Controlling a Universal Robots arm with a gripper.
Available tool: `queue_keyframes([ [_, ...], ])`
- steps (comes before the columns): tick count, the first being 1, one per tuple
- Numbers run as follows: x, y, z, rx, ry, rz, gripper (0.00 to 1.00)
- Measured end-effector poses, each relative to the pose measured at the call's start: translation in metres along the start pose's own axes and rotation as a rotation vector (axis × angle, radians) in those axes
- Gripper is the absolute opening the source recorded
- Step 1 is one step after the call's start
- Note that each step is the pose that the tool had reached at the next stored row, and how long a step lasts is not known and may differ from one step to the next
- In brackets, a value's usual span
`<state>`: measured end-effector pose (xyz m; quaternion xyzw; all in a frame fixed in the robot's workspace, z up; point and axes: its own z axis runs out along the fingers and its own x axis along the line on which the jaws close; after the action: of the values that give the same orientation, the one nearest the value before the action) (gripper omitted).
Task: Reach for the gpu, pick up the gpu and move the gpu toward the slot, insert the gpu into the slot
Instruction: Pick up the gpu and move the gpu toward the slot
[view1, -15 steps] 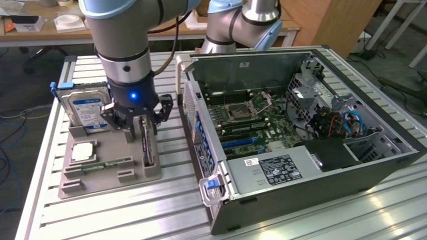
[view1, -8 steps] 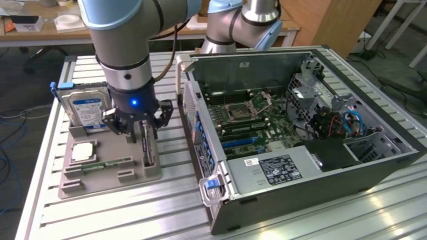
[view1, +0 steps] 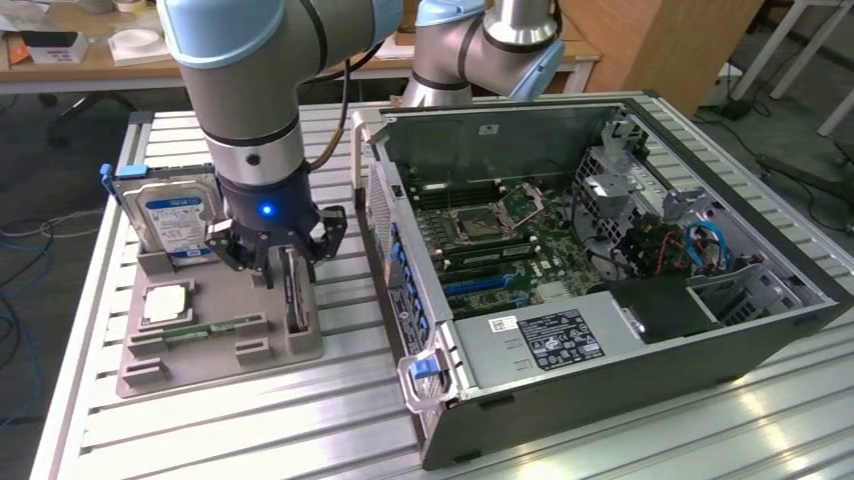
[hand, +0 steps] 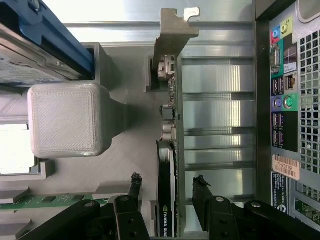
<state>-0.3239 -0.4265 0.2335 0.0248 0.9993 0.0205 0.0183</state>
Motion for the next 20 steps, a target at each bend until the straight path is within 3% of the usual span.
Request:
queue_keyframes([
  [12,-0.0001,0.0,0.0001,-0.0001,-0.0002,0.0,0.51],
  [16,-0.0001,0.0,0.0001,-0.0001,-0.0002,0.0,0.33],
  [20,-0.0006,0.0001,0.0003,-0.0005,-0.0002,-0.006,0.33],
])
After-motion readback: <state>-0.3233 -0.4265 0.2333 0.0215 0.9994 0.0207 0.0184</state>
